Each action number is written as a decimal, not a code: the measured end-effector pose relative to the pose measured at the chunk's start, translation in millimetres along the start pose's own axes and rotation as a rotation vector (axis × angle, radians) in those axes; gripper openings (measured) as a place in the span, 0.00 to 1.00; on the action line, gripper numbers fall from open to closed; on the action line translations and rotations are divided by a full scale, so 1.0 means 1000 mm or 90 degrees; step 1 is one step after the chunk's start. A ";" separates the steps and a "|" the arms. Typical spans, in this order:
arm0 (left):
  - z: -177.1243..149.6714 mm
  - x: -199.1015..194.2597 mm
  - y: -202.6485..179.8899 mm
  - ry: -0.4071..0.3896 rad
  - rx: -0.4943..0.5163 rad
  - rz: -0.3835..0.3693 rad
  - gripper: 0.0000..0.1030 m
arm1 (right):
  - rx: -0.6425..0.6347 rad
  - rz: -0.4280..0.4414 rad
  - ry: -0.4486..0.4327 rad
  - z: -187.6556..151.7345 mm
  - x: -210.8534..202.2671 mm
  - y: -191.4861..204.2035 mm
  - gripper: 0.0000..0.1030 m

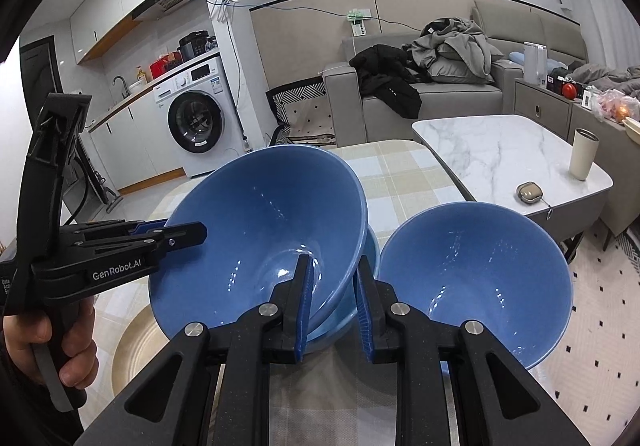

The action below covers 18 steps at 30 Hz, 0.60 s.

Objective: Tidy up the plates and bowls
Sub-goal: 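Lift the blue bowl with both tools and lower it into another blue bowl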

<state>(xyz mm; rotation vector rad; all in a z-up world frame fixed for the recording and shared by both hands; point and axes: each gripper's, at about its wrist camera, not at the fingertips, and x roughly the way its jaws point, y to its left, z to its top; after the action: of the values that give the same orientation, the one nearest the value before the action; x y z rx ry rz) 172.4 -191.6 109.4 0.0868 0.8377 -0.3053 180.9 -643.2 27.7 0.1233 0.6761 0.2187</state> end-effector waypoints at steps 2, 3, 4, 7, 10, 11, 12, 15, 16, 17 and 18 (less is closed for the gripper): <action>-0.001 0.003 0.001 0.001 0.000 0.003 0.16 | -0.002 0.001 0.001 -0.002 0.002 -0.001 0.20; -0.001 0.005 0.002 0.002 -0.002 0.001 0.16 | -0.003 0.002 0.002 -0.003 0.003 -0.002 0.20; -0.002 0.006 0.001 0.003 -0.003 0.000 0.16 | -0.004 0.004 0.003 -0.003 0.004 -0.003 0.20; -0.003 0.011 0.001 0.006 -0.003 0.003 0.16 | 0.007 0.013 0.004 0.000 0.006 -0.007 0.20; -0.003 0.018 0.001 0.011 0.002 0.012 0.16 | 0.009 0.014 0.001 0.002 0.007 -0.010 0.20; -0.003 0.021 0.001 0.011 0.002 0.015 0.16 | 0.008 0.015 0.002 0.001 0.008 -0.010 0.20; -0.003 0.022 0.001 0.011 0.001 0.015 0.16 | 0.007 0.015 0.004 0.001 0.010 -0.011 0.20; -0.004 0.029 0.003 0.012 0.000 0.019 0.16 | 0.005 0.011 0.011 -0.001 0.015 -0.011 0.20; -0.005 0.031 0.002 0.011 0.002 0.023 0.16 | 0.007 0.012 0.015 -0.001 0.017 -0.012 0.20; -0.005 0.033 0.002 0.012 0.004 0.025 0.16 | 0.006 0.012 0.018 -0.001 0.020 -0.012 0.20; -0.006 0.035 0.003 0.014 0.006 0.027 0.16 | 0.005 0.010 0.020 -0.001 0.021 -0.012 0.20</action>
<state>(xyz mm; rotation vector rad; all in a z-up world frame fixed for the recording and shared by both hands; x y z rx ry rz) 191.2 -196.2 79.1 0.1167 0.8546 -0.2690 198.5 -649.8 11.9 0.1332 0.7070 0.2341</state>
